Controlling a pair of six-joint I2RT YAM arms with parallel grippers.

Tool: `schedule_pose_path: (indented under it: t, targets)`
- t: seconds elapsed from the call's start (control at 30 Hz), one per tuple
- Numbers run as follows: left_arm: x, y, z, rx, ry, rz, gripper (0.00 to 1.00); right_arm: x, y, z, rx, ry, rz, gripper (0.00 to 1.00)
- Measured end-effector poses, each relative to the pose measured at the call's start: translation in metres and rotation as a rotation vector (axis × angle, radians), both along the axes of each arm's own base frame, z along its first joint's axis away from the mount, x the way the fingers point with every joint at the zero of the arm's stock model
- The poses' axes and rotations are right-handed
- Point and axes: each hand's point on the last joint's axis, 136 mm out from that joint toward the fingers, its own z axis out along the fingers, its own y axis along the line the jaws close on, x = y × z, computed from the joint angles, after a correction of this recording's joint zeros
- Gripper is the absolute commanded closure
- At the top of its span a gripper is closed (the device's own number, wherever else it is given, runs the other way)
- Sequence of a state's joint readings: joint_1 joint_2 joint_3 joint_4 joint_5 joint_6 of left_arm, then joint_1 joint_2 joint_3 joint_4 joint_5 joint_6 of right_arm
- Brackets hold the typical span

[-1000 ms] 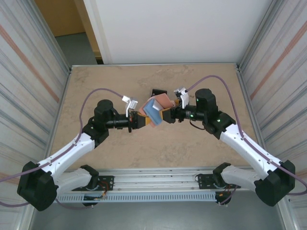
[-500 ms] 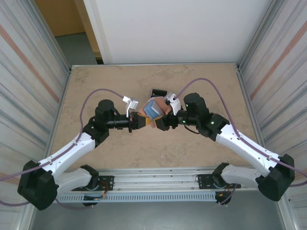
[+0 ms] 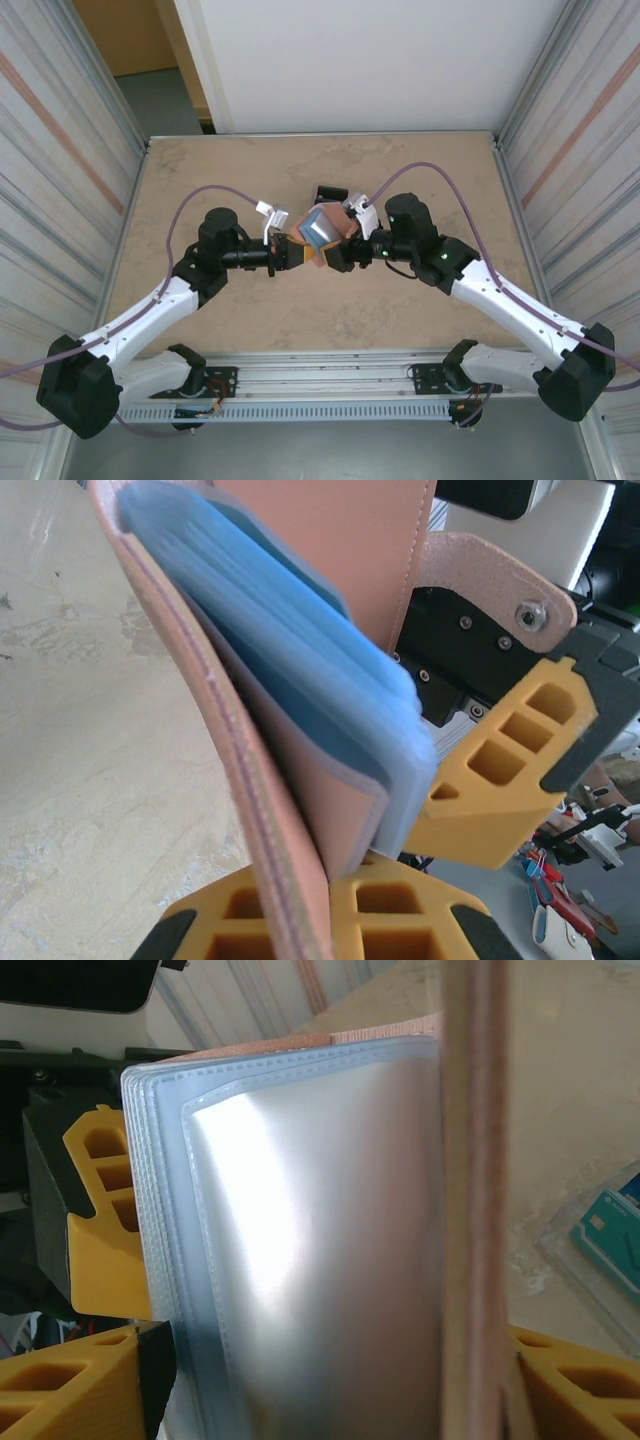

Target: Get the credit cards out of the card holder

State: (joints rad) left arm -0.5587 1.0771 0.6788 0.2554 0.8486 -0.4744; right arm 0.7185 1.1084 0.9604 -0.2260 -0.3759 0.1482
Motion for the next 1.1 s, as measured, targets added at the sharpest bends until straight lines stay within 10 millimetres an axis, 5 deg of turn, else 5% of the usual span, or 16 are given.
schedule_pose_path:
  t: [0.5, 1.1]
  targets:
    - [0.000, 0.000, 0.000, 0.000, 0.000, -0.001, 1.00, 0.001, -0.003, 0.010, 0.034, -0.019, 0.006, 0.22]
    - [0.000, 0.001, -0.004, 0.013, 0.019, 0.004, 1.00, 0.005, 0.001, -0.007, -0.042, -0.022, -0.050, 0.29]
